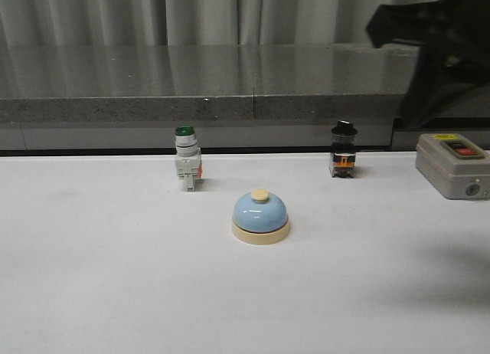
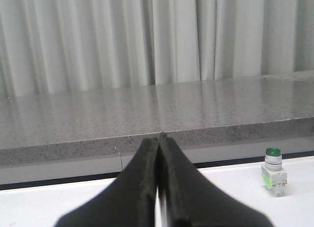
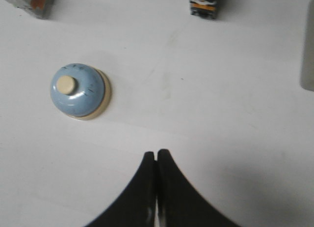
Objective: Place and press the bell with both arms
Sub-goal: 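Move the closed right gripper over the bell's button, then press down on the bell button with the right gripper tips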
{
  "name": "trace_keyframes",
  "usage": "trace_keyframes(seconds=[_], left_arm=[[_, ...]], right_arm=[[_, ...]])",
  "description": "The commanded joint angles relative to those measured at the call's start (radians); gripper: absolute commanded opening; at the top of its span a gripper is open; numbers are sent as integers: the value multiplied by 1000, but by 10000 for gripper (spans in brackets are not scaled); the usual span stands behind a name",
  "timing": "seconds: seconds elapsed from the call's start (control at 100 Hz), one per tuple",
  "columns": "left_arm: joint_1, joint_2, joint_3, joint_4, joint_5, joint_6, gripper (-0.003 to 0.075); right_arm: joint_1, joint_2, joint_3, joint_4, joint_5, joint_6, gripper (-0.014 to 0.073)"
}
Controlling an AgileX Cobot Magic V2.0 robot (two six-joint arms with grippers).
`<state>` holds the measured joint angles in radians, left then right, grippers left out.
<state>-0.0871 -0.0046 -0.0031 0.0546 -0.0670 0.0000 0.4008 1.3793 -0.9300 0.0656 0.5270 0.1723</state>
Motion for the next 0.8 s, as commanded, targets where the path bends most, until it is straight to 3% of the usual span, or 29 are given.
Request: trace_keyframes(seconds=[0.0, 0.35, 0.79], left_arm=[[0, -32, 56, -1, -73, -8, -21], [0, -32, 56, -1, -73, -8, -21], [0, -32, 56, -1, -73, -8, -21]], right_arm=[[36, 45, -78, 5, -69, -8, -64], [151, 322, -273, 5, -88, -8, -64], [182, 431, -359, 5, -107, -8, -64]])
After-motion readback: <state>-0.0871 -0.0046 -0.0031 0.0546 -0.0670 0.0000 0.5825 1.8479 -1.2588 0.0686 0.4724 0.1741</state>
